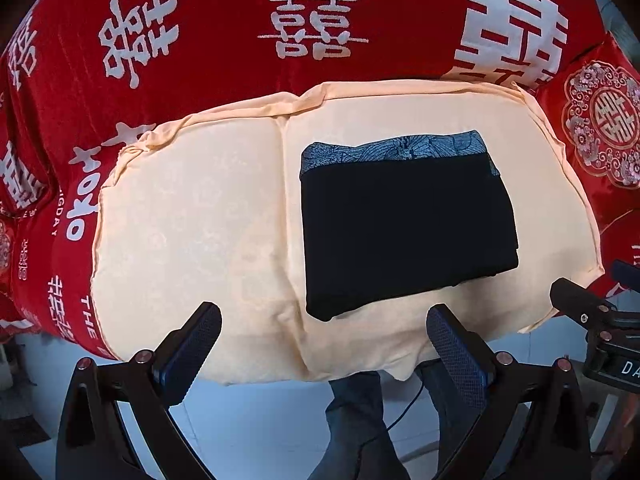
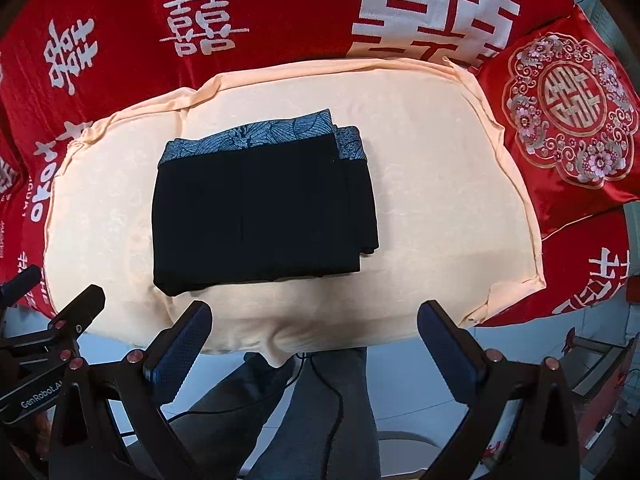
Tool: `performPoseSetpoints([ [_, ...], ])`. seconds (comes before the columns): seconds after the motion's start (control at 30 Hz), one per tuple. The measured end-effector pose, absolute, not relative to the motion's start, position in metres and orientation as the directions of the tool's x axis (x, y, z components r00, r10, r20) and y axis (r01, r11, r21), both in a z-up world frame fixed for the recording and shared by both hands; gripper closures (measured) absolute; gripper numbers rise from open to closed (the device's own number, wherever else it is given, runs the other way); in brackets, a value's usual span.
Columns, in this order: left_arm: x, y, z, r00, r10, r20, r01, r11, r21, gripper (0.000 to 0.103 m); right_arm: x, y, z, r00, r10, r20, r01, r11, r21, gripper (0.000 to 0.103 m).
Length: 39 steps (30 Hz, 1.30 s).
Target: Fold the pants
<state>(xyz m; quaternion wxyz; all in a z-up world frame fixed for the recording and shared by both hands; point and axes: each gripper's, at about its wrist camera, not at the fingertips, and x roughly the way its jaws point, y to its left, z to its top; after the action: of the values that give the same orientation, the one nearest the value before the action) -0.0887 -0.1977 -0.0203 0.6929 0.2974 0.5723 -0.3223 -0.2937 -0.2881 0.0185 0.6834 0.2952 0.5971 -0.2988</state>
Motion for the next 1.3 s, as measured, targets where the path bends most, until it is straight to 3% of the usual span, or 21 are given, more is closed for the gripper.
performPoseSetpoints([
  [1.3,-0.0941,-0.1999,-0.0176,0.150,-0.106,-0.983,0.810,0.583,0.061,0.000,-0.2904,-0.2894,0.0207,0.104,-0.062,-0.993,0.751,0.659,0.038,0.001],
])
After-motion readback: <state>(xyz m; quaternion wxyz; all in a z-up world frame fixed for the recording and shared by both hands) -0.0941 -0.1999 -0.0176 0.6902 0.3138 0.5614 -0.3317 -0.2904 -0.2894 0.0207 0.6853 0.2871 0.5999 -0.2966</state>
